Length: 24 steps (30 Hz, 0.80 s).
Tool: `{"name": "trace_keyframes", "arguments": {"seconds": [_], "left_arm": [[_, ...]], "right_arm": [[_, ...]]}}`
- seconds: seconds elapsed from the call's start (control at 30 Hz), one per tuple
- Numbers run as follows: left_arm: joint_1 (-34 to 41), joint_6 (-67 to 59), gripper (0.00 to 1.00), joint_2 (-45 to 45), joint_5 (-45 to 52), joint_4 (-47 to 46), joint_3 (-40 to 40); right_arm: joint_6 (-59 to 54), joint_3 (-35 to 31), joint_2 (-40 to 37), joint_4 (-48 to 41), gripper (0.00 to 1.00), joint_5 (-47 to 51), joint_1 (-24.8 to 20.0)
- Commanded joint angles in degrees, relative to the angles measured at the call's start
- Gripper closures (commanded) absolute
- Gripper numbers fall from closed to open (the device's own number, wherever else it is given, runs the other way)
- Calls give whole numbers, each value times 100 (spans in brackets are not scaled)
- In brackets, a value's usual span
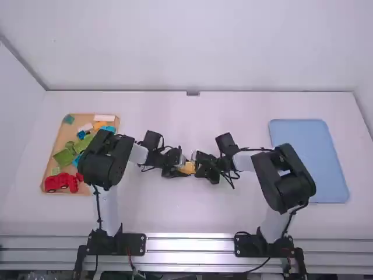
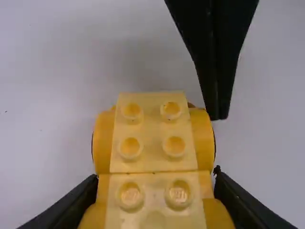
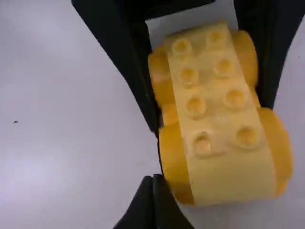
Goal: Assemble lego blocks to make yellow taxi
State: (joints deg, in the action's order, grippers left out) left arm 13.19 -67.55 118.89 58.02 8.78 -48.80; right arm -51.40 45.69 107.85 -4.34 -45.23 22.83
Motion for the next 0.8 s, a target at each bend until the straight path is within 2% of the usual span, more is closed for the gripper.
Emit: {"name": "trace_keyframes", "arguments": {"seconds": [0.0, 0.13, 0.27, 0.37, 0.5, 0.77], "left_arm": [[35, -87, 59, 94, -48, -55, 48], [37, -85, 59, 94, -48, -70, 48], [35, -87, 60, 94, -61, -83, 48], [37, -87, 60, 94, -63, -81, 48], [35, -90, 60, 94, -66, -79, 48], [37, -87, 61, 94, -66, -79, 48]], "right_arm": [[-960, 289, 33, -79, 100, -979, -157], [-1725, 389, -76, -221, 100, -1969, -455], [-1963, 374, -63, -35, 100, -2275, -654], [-1384, 374, -59, 297, 100, -1952, -636], [-859, 374, -59, 595, 100, -1259, -380], [-472, 374, -59, 693, 100, -385, 57]]}}
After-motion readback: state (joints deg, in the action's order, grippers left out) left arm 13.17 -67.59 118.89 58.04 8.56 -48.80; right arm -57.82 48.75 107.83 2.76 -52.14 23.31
